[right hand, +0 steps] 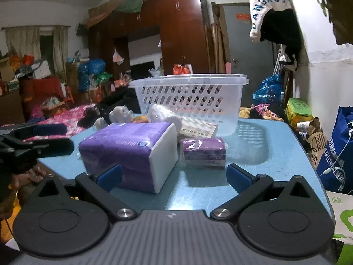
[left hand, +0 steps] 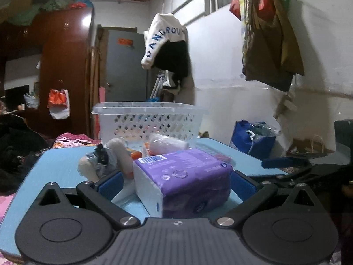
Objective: Organize objects
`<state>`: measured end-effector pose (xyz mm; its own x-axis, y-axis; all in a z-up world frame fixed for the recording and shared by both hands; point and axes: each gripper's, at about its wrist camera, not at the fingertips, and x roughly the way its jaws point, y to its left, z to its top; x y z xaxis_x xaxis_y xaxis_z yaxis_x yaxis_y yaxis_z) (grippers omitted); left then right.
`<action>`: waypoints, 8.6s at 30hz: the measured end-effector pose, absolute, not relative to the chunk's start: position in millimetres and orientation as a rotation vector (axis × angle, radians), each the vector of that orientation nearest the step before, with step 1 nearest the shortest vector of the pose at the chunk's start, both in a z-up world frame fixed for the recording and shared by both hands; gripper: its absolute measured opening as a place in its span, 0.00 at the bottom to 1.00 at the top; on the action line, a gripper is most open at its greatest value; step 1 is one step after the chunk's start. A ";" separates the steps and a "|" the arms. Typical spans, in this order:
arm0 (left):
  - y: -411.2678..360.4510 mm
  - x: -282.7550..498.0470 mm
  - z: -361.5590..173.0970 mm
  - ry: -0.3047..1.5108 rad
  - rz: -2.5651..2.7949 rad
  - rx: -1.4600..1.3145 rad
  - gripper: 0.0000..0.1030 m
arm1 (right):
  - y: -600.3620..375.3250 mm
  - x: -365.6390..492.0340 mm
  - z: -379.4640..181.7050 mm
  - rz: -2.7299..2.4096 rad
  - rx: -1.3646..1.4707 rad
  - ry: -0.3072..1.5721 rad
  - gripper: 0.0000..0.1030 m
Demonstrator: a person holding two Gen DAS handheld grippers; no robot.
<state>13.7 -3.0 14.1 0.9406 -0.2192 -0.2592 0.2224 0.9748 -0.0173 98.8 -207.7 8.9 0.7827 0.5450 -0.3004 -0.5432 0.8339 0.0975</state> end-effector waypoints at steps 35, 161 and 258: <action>25.0 44.7 -32.5 0.240 -0.411 0.013 0.60 | -217.9 127.9 -22.1 0.949 0.027 0.241 0.67; 1.9 101.3 1.8 0.396 -0.123 0.073 0.73 | -241.6 158.6 0.1 0.616 0.036 0.440 0.73; 100.7 136.6 -19.8 0.457 0.007 -0.159 0.25 | -75.0 184.0 20.2 0.832 -0.307 0.339 0.25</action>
<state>136.6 100.7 -19.8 0.8976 -0.0291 -0.4398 -0.0423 0.9876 -0.1515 184.0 -75.0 20.2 0.6255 0.6645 -0.4088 -0.7611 0.6350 -0.1324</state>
